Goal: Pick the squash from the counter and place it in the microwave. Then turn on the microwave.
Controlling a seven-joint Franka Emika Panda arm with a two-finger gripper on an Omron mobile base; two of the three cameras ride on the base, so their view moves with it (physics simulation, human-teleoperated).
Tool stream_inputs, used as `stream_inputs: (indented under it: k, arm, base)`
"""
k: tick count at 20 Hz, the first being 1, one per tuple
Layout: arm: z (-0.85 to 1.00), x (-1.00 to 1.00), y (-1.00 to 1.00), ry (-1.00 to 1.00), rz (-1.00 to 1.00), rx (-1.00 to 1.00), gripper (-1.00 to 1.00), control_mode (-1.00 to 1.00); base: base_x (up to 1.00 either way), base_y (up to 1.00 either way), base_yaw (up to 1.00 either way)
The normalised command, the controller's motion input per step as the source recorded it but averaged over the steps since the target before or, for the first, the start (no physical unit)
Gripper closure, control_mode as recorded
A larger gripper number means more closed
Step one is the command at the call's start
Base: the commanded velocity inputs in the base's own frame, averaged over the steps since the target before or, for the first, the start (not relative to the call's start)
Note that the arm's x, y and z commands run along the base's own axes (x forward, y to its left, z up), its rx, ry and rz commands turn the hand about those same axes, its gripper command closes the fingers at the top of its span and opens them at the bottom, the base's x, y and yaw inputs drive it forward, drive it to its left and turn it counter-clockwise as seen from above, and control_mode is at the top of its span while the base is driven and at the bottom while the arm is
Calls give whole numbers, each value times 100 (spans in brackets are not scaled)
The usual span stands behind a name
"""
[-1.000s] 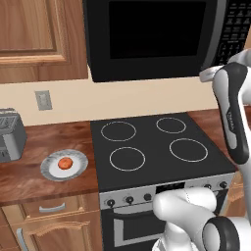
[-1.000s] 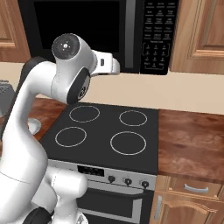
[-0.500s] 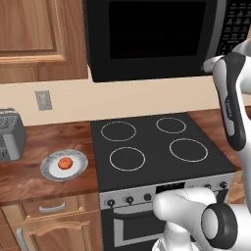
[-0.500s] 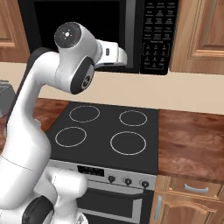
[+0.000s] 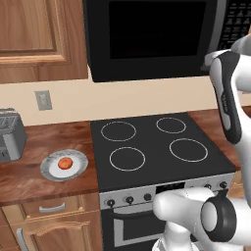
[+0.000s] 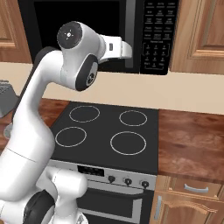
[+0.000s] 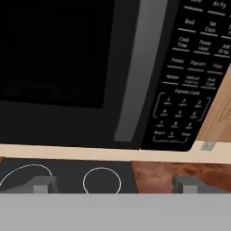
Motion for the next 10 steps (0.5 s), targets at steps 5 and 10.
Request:
stream_inputs:
  k: [5, 10]
  arm:
    - [10, 26, -10, 0, 0, 0, -100, -100]
    - [13, 30, -5, 0, 0, 0, -100, -100]
  base:
    - [0, 0, 0]
    - [0, 0, 0]
